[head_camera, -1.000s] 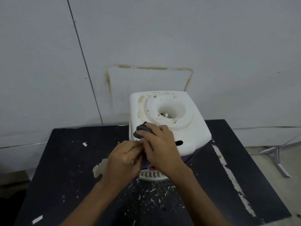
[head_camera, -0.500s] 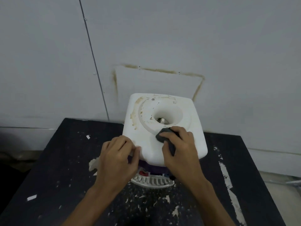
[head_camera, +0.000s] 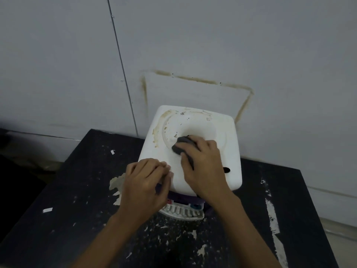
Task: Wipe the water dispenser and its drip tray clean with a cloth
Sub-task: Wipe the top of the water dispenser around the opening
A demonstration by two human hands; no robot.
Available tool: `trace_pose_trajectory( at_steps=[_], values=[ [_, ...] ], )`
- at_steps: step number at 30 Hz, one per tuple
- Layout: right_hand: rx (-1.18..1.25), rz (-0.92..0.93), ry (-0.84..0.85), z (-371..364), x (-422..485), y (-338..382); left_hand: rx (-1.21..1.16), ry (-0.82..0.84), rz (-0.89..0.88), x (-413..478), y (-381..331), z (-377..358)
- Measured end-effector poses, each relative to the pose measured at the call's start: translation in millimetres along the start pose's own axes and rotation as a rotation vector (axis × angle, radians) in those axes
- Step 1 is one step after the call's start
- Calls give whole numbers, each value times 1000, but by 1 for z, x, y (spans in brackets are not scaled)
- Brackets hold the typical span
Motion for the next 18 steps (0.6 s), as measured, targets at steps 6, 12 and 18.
trace_pose_trajectory(
  at_steps=[6,12,18],
  values=[
    [51,-30,-52,13,-20,-22,9,-39,17,-2,-1,-1],
    [59,90,0,10,-27,-13,33,-20,20,-1,-4,-1],
    [59,-26,-50,11,2,-24,35,-19,43,0,-4,-4]
  ],
)
Point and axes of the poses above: each hand's wrist, its own x-axis towards the middle knuckle, its own z-axis out of the back of the hand, y = z × x, the point moved 4 cm from there along x, towards the middle knuckle, and after that the axes turned 6 degrees about -x, right-handed, at the moved point
